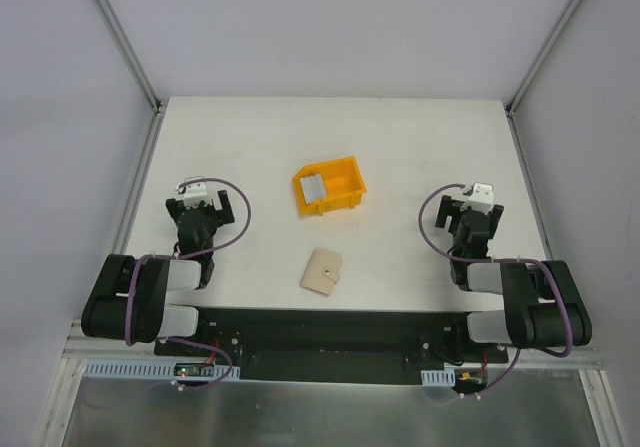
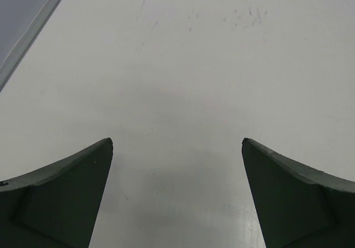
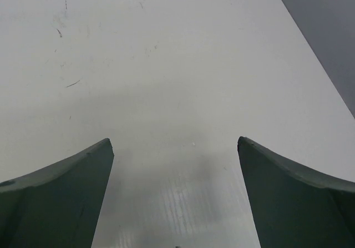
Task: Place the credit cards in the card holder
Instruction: Open the card holder at the center of the board.
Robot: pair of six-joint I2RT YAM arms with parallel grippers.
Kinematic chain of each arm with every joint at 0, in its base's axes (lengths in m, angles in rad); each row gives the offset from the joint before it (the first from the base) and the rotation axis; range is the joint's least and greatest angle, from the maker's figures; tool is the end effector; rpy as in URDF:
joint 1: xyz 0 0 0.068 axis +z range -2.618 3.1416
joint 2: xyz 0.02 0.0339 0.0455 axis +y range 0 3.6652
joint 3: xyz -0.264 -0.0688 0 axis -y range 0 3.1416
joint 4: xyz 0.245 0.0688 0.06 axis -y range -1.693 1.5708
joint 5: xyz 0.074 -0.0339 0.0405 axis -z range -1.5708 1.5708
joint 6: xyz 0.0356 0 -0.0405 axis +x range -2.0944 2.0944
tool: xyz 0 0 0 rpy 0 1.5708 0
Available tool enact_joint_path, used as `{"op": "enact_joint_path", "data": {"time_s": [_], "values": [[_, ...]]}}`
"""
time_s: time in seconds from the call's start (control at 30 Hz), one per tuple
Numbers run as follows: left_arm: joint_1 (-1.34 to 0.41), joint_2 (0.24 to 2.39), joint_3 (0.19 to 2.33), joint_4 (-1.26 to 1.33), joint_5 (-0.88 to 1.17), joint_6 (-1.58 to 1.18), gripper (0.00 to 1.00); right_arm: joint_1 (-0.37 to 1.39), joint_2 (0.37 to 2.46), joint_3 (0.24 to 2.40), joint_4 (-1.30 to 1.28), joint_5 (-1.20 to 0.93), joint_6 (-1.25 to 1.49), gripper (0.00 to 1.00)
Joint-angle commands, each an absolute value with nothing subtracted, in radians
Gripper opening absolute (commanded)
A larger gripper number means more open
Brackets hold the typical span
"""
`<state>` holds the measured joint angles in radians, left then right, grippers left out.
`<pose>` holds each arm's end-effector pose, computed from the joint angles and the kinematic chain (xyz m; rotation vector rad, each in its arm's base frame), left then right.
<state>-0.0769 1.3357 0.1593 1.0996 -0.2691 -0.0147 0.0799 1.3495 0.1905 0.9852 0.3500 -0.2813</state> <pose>0.2161 -0.0072 0.1588 -0.1539 1.6398 0.1517 0.2212 0.0055 0.1520 -0.0583 1.7544 -0.4520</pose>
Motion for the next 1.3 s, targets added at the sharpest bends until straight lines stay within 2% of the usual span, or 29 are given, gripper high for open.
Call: {"op": "enact_joint_path", "data": {"time_s": [0.0, 0.07, 0.13, 0.2, 0.33, 0.43, 0.6, 0.7, 0.83, 1.0, 1.1, 1.13, 1.2, 1.27], "values": [[-0.067, 1.336, 0.176, 1.121, -0.272, -0.025, 0.99, 0.092, 1.324, 0.213, 1.026, 0.379, -0.279, 0.96], [-0.067, 1.339, 0.176, 1.121, -0.272, -0.025, 0.99, 0.1, 1.278, 0.204, 1.017, 0.341, -0.305, 0.96], [-0.067, 1.338, 0.176, 1.121, -0.27, -0.025, 0.99, 0.129, 1.153, 0.227, 0.868, 0.403, -0.307, 0.96], [-0.067, 1.339, 0.176, 1.121, -0.272, -0.025, 0.99, 0.127, 1.033, 0.337, 0.545, 0.448, -0.243, 0.96], [-0.069, 1.329, 0.17, 1.135, -0.287, -0.025, 0.99, 0.127, 0.89, 0.52, 0.075, 0.447, -0.071, 0.96], [-0.072, 1.292, 0.19, 1.074, -0.253, -0.009, 0.99, 0.127, 0.757, 0.488, 0.028, 0.29, -0.002, 0.96], [-0.107, 1.112, 0.474, 0.408, -0.501, -0.171, 0.99, 0.12, 0.559, 0.381, 0.005, 0.218, 0.236, 0.96], [-0.106, 1.022, 0.538, 0.197, -0.453, -0.302, 0.99, 0.118, 0.476, 0.359, 0.018, 0.134, 0.245, 0.96], [-0.106, 0.904, 0.511, 0.166, -0.255, -0.342, 0.99, 0.118, 0.509, 0.431, -0.062, 0.038, 0.224, 0.96], [-0.106, 0.786, 0.485, 0.13, -0.039, -0.426, 0.99, 0.12, 0.695, 0.584, -0.294, -0.041, 0.21, 0.96], [-0.106, 0.776, 0.465, 0.121, 0.122, -0.488, 0.99, 0.13, 0.732, 0.563, -0.241, -0.162, 0.23, 0.99], [-0.106, 0.784, 0.457, 0.115, 0.158, -0.512, 0.98, 0.135, 0.732, 0.536, -0.185, -0.231, 0.23, 0.94], [-0.106, 0.805, 0.453, 0.091, 0.243, -0.52, 0.87, 0.141, 0.748, 0.52, -0.143, -0.297, 0.251, 0.86], [-0.106, 0.811, 0.431, 0.089, 0.246, -0.531, 0.82, 0.155, 0.781, 0.534, -0.143, -0.333, 0.279, 0.8]]}}
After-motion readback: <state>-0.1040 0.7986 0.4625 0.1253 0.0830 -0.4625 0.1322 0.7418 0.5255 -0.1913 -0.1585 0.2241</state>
